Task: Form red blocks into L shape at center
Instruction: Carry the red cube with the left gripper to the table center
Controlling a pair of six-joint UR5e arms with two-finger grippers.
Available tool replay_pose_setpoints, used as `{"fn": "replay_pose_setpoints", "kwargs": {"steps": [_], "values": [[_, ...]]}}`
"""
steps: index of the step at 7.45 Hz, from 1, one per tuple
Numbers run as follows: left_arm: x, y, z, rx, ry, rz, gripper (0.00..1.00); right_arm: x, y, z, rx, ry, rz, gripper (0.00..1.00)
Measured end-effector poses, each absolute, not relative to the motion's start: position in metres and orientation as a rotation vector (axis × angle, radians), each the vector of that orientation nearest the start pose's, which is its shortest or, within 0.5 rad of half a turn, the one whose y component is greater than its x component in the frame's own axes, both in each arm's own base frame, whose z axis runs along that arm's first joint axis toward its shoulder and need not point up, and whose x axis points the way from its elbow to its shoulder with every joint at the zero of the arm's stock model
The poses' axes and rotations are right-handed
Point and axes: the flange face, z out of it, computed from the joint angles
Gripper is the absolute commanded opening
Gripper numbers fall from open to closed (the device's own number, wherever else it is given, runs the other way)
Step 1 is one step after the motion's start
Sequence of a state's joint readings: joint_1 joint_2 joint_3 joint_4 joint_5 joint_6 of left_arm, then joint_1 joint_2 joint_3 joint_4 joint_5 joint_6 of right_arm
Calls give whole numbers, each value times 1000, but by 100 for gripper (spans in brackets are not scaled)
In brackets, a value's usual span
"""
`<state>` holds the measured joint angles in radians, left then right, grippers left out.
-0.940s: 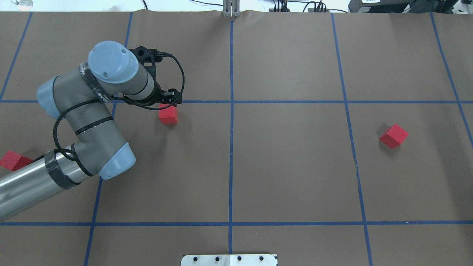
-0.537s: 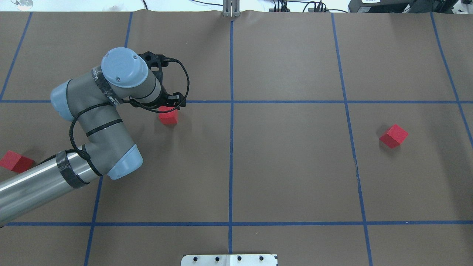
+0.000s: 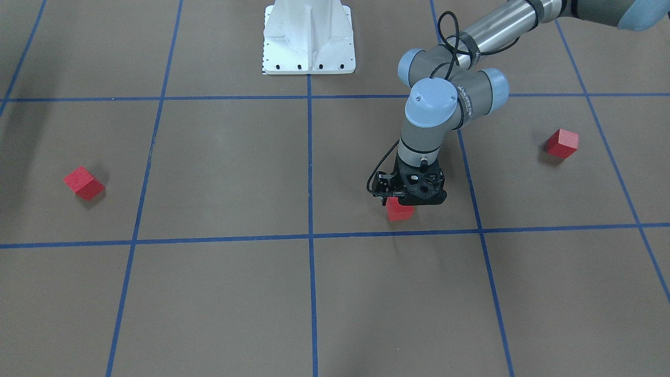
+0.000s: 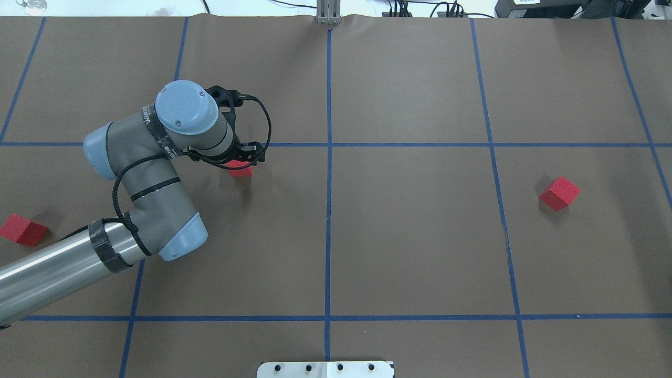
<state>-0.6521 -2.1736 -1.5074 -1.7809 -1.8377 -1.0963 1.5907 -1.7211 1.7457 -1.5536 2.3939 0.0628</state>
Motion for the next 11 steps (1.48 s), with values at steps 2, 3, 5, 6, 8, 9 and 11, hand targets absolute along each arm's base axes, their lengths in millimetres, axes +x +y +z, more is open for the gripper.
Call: {"fn": "replay_pose_setpoints", "kwargs": {"steps": [2, 3, 5, 6, 8, 9, 11], "values": [[509, -517, 313, 178, 765, -65, 0, 69, -430, 637, 22, -824, 61, 99], [509, -517, 311, 179, 767, -65, 0, 69, -430, 636, 22, -825, 61, 99], [503, -519, 301, 185, 778, -71, 0, 69, -430, 636, 21, -825, 62, 99], [494, -526, 288, 198, 792, -83, 0, 69, -430, 637, 21, -825, 63, 99], [496, -545, 249, 214, 816, -109, 0, 69, -430, 636, 22, -826, 63, 99], [512, -559, 220, 203, 823, -142, 0, 69, -430, 636, 23, -826, 63, 99], [550, -582, 166, 172, 811, -173, 0, 69, -430, 636, 23, -826, 63, 99]]}}
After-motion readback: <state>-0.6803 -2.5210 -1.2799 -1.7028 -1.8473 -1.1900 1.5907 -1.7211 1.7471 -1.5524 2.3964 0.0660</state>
